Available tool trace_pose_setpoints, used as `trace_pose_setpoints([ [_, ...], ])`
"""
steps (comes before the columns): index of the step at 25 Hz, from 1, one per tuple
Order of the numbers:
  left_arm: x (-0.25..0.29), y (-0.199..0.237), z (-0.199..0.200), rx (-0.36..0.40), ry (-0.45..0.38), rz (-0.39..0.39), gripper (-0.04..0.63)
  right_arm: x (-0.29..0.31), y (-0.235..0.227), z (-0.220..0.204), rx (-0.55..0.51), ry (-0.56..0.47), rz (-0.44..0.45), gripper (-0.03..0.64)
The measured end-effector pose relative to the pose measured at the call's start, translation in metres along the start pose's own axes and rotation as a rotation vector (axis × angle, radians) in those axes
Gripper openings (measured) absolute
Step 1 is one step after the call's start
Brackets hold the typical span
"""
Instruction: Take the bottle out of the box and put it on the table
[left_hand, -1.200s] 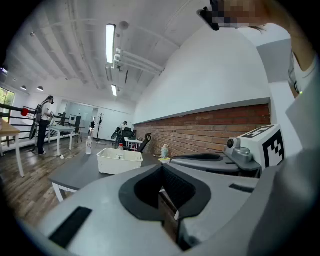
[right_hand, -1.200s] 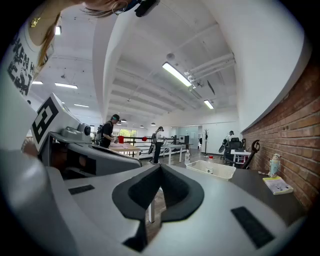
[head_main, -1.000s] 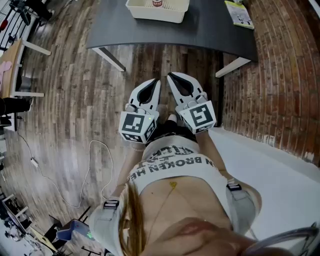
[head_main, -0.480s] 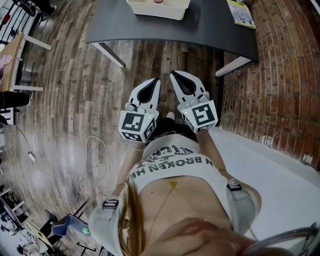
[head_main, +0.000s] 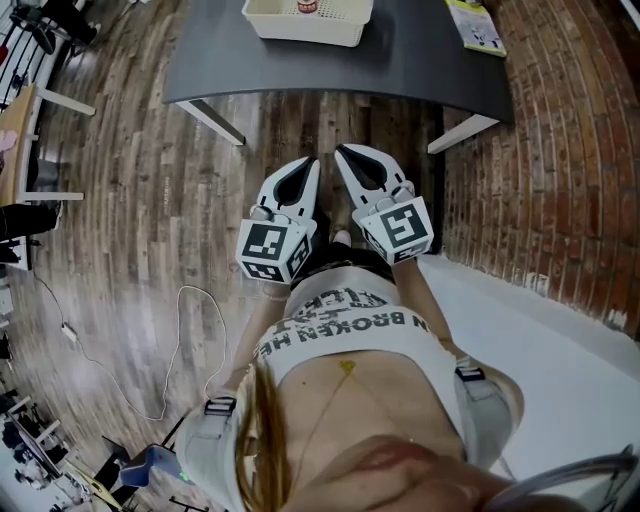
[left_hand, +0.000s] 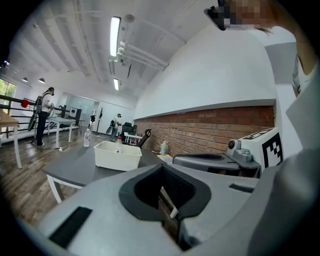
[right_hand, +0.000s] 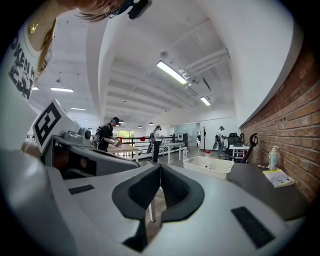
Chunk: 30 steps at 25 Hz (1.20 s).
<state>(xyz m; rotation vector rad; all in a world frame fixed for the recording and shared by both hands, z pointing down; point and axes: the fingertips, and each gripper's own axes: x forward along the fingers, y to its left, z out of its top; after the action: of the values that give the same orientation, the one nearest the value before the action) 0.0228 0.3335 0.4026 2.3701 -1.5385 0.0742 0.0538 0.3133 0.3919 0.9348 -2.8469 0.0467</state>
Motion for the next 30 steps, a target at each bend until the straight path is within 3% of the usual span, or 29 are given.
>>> trace_pose_setpoints([
  [14,0.09,0.076,0.041,0.029,0.011,-0.138,0.003,0.094,-0.071,0.019,0.002,-0.025,-0.14,0.009],
  [30,0.113,0.153,0.056,0.023,0.029,-0.166,0.003,0.177,-0.078,0.025,-0.014,-0.004,-0.17,0.009],
])
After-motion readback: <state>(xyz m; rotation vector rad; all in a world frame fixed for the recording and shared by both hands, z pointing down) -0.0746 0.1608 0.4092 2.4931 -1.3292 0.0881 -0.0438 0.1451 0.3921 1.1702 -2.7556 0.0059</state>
